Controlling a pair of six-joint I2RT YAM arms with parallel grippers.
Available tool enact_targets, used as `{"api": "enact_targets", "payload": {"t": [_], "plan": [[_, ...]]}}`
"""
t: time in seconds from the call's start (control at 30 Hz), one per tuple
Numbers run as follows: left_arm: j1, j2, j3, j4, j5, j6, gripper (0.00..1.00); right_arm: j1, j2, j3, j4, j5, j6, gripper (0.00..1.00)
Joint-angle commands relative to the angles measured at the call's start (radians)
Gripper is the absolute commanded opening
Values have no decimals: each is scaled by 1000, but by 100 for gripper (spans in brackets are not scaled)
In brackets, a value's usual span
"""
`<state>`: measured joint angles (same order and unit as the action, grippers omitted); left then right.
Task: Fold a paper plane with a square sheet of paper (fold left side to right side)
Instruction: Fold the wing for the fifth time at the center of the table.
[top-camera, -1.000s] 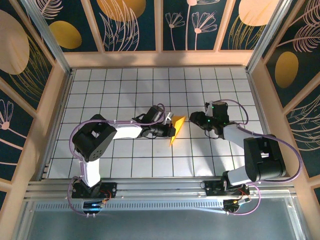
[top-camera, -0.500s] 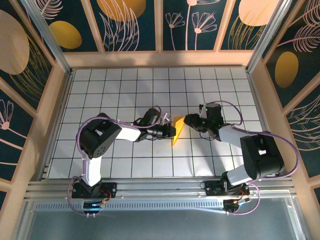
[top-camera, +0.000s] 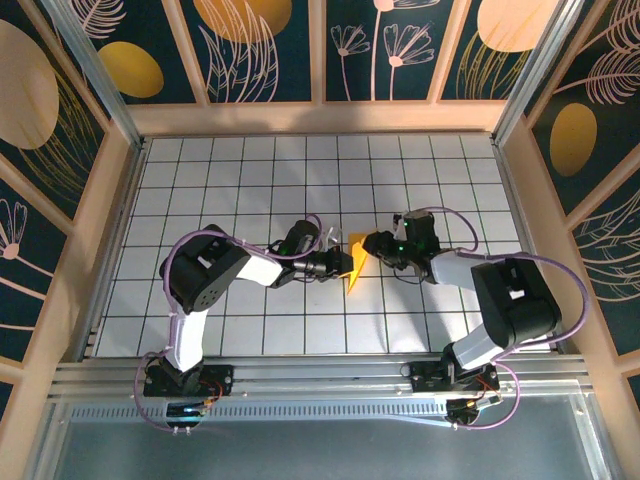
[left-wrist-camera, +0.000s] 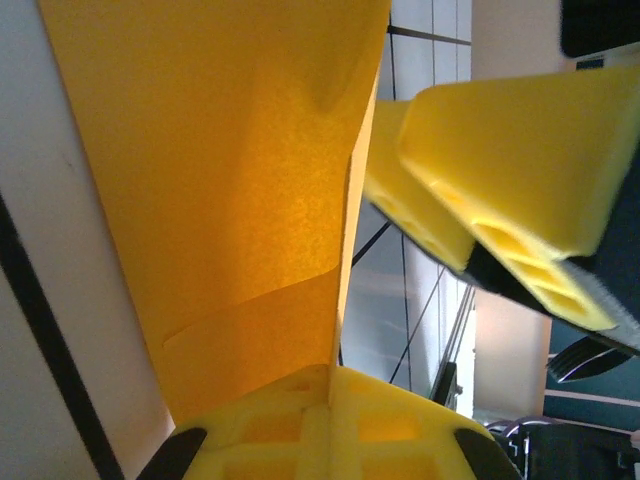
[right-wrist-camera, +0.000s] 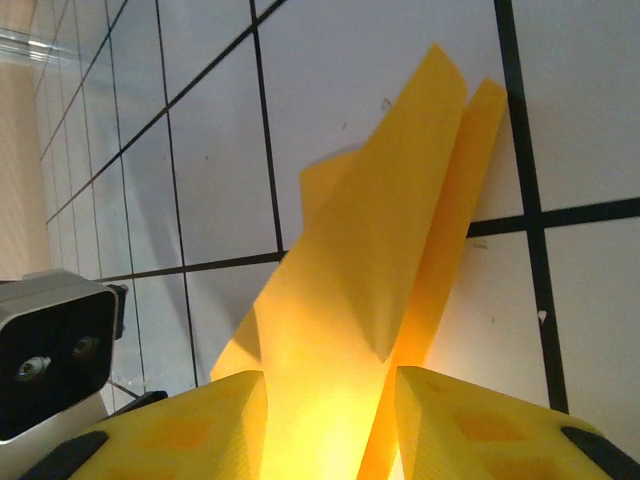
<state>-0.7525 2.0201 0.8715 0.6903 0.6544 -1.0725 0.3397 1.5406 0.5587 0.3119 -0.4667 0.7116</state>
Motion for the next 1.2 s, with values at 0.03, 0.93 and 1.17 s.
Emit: {"api": "enact_targets", "payload": {"t": [0.03, 0.93, 1.17], "plan": [[9, 25, -14, 76, 28, -41, 0, 23, 26, -3, 26, 28, 22, 39], [11, 24, -31, 62, 3, -42, 18, 56, 119, 33, -28, 60, 5, 38], [39, -32, -46, 8, -18, -1, 25, 55, 128, 41, -31, 56, 2, 38]]}}
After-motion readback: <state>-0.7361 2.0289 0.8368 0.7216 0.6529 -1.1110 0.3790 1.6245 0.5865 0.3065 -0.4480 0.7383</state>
